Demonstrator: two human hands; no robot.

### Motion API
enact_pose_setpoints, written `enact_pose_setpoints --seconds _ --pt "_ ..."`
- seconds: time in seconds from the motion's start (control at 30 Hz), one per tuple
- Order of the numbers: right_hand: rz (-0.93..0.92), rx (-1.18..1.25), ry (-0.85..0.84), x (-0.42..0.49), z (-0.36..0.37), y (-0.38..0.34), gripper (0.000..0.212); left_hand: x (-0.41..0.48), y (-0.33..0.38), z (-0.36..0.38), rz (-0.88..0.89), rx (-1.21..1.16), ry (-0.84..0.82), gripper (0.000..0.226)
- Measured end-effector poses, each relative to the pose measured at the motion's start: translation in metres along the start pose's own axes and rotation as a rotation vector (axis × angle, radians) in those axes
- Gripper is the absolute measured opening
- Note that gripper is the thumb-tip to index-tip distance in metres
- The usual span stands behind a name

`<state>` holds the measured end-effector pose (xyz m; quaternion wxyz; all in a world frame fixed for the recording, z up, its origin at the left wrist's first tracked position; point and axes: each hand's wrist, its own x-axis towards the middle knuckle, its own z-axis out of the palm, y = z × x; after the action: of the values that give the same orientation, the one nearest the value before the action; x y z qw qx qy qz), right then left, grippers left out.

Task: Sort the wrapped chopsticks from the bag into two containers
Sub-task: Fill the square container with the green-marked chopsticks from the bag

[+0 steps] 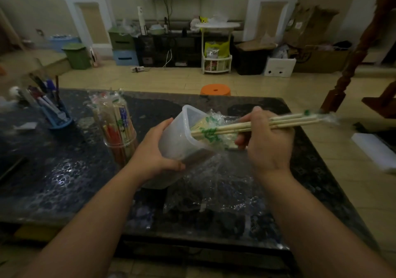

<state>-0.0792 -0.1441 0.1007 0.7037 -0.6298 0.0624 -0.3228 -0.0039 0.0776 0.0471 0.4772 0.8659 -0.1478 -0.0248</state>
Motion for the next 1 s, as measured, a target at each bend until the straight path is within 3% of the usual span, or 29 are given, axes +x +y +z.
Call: enact_pose_setpoints --seconds 0.07,0.13,0.23,0.33,0.47,0.53,0.63,0.7,0.77,0.83,0.9,1.0 --pt "0.081 -0.141 -0.135 0.000 0.002 0.003 0.029 0.000 0.001 0.000 0.004 0.009 -0.014 0.130" --pt "0.126 -0.198 -0.271 0.000 0.004 0.007 0.008 -0.001 0.003 0.000 0.007 0.023 -0.036 0.130" --pt "0.164 -0.118 -0.295 0.000 0.005 0.005 0.020 -0.002 0.007 0.002 0.013 0.034 -0.054 0.127" --pt "0.162 0.097 -0.228 0.004 0.002 -0.002 0.006 -0.002 0.007 0.002 0.015 0.033 -0.052 0.125" --pt "0.184 -0.209 -0.335 0.005 0.002 0.007 0.005 -0.001 0.006 0.003 0.003 0.035 -0.057 0.126" --pt "0.232 -0.197 -0.369 0.002 0.003 0.011 0.019 -0.001 0.006 0.004 0.008 0.037 -0.065 0.128" --pt "0.164 -0.129 -0.255 0.002 0.004 0.006 0.034 -0.002 0.007 0.005 0.016 0.035 -0.057 0.125" --pt "0.088 -0.058 -0.147 0.004 0.003 0.003 0.022 -0.001 0.007 0.004 0.018 0.034 -0.048 0.124" --pt "-0.032 -0.145 -0.075 0.004 0.002 0.005 0.010 -0.001 0.007 0.004 0.011 0.039 -0.047 0.126" --pt "-0.135 -0.427 -0.134 0.005 0.001 0.013 0.009 -0.001 0.006 0.003 0.000 0.037 -0.051 0.131" --pt "-0.158 -0.682 -0.301 0.003 0.002 0.023 0.021 -0.001 0.007 0.004 0.004 0.039 -0.055 0.131" --pt "-0.126 -0.630 -0.380 -0.004 0.007 0.026 0.034 -0.001 0.007 0.004 0.017 0.036 -0.043 0.127"
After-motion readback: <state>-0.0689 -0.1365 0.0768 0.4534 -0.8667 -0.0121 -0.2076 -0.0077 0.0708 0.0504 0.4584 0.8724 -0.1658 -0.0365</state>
